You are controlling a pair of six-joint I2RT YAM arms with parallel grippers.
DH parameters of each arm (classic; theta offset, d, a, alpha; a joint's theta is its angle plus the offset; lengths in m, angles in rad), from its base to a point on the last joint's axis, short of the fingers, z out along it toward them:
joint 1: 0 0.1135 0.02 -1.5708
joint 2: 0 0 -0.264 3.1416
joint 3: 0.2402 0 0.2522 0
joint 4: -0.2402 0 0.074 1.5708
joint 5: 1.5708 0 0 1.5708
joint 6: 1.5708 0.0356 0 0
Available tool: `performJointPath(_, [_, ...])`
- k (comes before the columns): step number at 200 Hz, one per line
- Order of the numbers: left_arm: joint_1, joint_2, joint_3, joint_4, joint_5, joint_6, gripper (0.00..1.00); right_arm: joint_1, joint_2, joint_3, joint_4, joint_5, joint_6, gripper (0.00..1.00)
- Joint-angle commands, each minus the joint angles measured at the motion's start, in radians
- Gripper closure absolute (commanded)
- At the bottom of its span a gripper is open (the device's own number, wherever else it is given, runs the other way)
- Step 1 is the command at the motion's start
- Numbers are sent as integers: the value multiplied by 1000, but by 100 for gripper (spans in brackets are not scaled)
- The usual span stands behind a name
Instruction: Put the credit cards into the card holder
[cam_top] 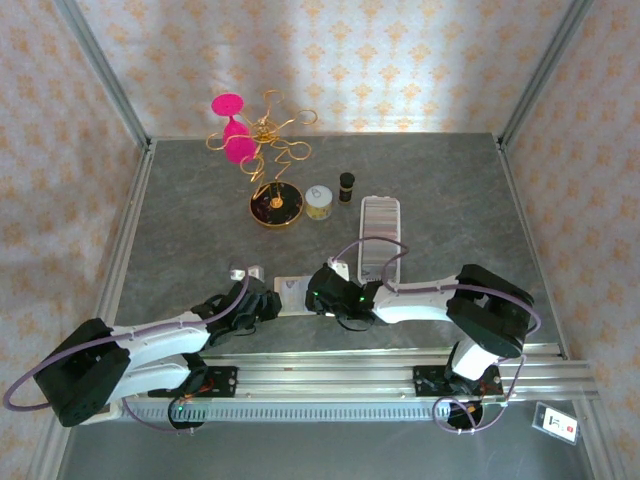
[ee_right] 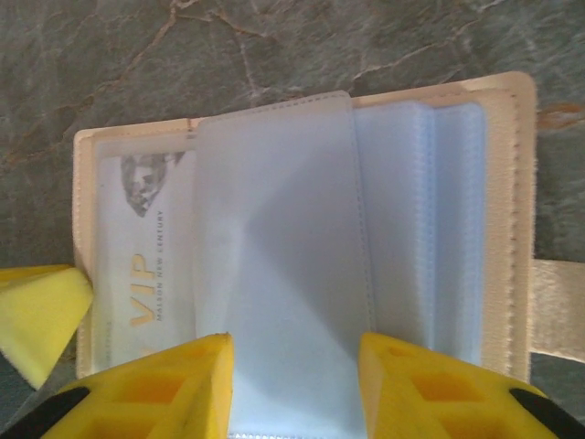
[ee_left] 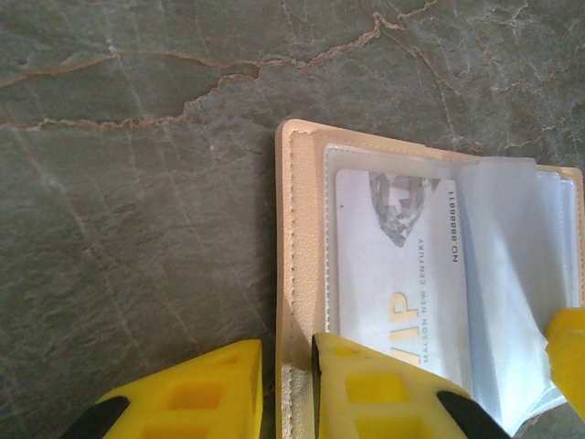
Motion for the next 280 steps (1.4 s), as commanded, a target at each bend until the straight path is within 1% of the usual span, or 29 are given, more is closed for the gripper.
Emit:
performJointPath(1, [-10,29,-24,30,71,1,82,5,29,28,24,-24,18,59])
performJointPath(13, [-11,29,-30,37,74,-1,82,5,32,25,47,-40,24,59])
performJointPath(33, [-13,29,-36,42,79,-5,84,3,35,21,84,-59,37,59])
performJointPath(125, [-16,26,-60,81,93,-28,85,4,32,-4,290,-116,103,59])
performJointPath(173, [-16,5,-73,84,94,-39,86,4,70,0,319,-139,113,60])
performJointPath(187, [-16,-4,-78,80,90,-40,86,5,67,11,305,-134,105,60])
performJointPath(202, [-16,-13,-79,73,84,-39,86,7,41,13,276,-98,91,60])
performJointPath(232, [-16,-9,-78,77,90,-38,86,10,-34,9,136,-4,51,59])
performJointPath(248, [-15,-5,-77,79,91,-37,86,12,-74,-13,81,44,44,56])
performJointPath(280, [-15,3,-75,80,92,-34,86,12,-109,-55,20,92,44,49])
